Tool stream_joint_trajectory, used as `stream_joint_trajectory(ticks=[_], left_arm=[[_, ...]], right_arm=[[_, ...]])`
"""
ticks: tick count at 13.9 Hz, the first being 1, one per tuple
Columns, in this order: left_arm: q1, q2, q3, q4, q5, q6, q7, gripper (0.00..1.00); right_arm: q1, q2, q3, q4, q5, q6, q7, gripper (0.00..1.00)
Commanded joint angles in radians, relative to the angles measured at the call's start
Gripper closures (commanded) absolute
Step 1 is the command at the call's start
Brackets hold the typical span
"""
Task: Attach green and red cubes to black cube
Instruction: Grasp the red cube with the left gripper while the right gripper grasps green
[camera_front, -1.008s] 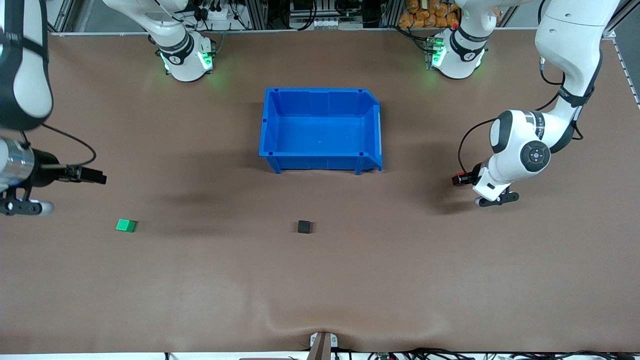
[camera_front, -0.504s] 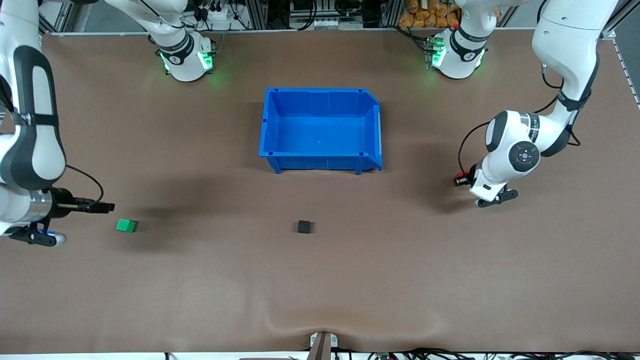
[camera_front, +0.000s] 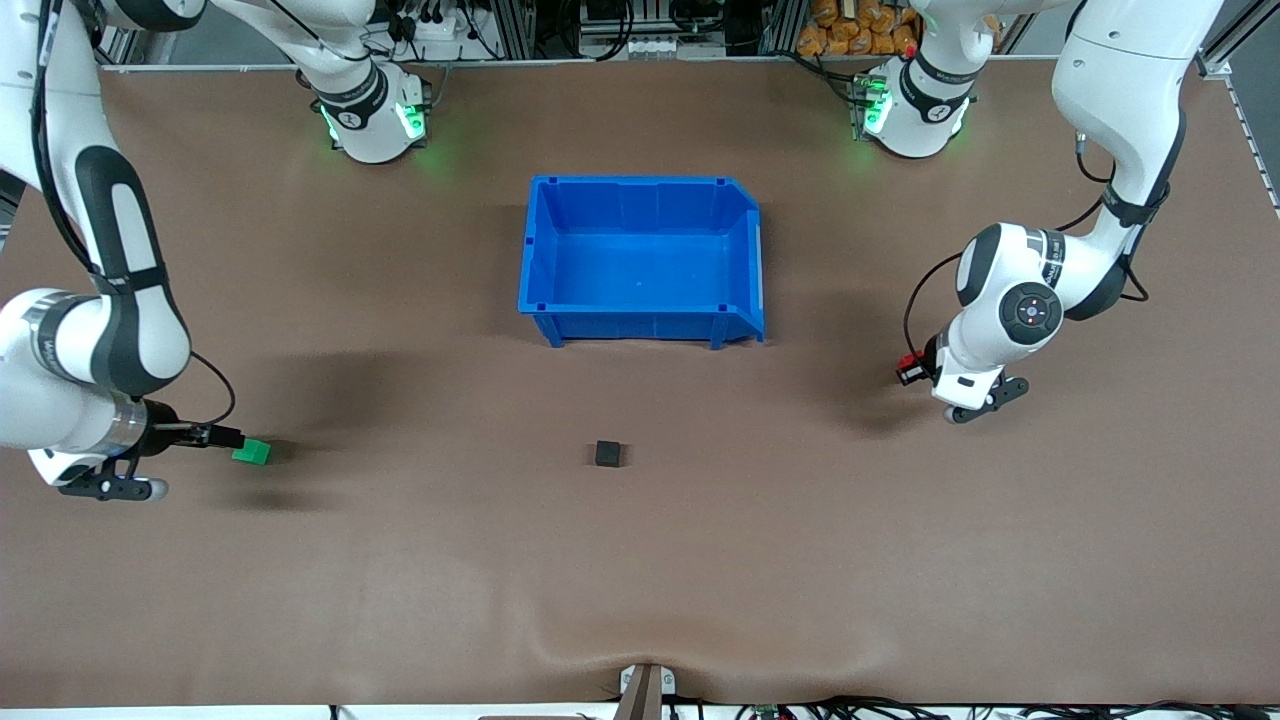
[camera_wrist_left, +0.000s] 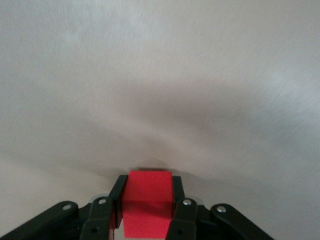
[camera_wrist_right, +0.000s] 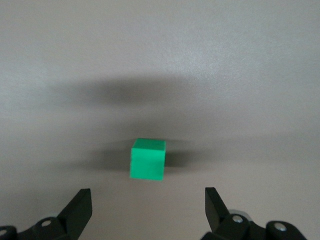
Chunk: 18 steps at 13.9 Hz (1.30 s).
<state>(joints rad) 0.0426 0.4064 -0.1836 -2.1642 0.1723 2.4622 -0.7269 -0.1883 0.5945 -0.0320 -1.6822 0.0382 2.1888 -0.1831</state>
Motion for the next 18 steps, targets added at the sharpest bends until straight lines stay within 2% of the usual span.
stream_joint_trajectory(ticks=[1, 5, 7, 12, 14, 17, 18], left_arm=[[-0.003, 0.019, -0.003, 0.085, 0.013, -0.026, -0.066, 1.00], [-0.038, 0.080, -0.008, 0.249, 0.007, -0.118, -0.175, 1.00], [-0.094, 0.118, -0.010, 0.347, 0.006, -0.176, -0.328, 1.00], [-0.180, 0.236, -0.010, 0.610, -0.043, -0.360, -0.454, 1.00], [-0.210, 0.278, -0.008, 0.677, -0.091, -0.406, -0.483, 1.00], [-0.234, 0.319, -0.010, 0.756, -0.102, -0.434, -0.520, 1.00], [-0.250, 0.331, -0.008, 0.774, -0.103, -0.442, -0.532, 1.00]], right_arm=[[-0.019, 0.033, 0.017, -0.016, -0.014, 0.041, -0.020, 0.00], [-0.002, 0.039, 0.017, -0.082, -0.015, 0.132, 0.092, 0.00], [0.018, 0.044, 0.015, -0.082, -0.017, 0.134, 0.172, 0.00], [0.004, 0.062, 0.012, -0.083, -0.035, 0.170, 0.186, 0.00], [0.004, 0.064, 0.012, -0.083, -0.038, 0.177, 0.185, 0.00], [0.003, 0.067, 0.012, -0.086, -0.073, 0.177, 0.163, 0.00], [0.003, 0.067, 0.012, -0.086, -0.073, 0.177, 0.163, 0.18]])
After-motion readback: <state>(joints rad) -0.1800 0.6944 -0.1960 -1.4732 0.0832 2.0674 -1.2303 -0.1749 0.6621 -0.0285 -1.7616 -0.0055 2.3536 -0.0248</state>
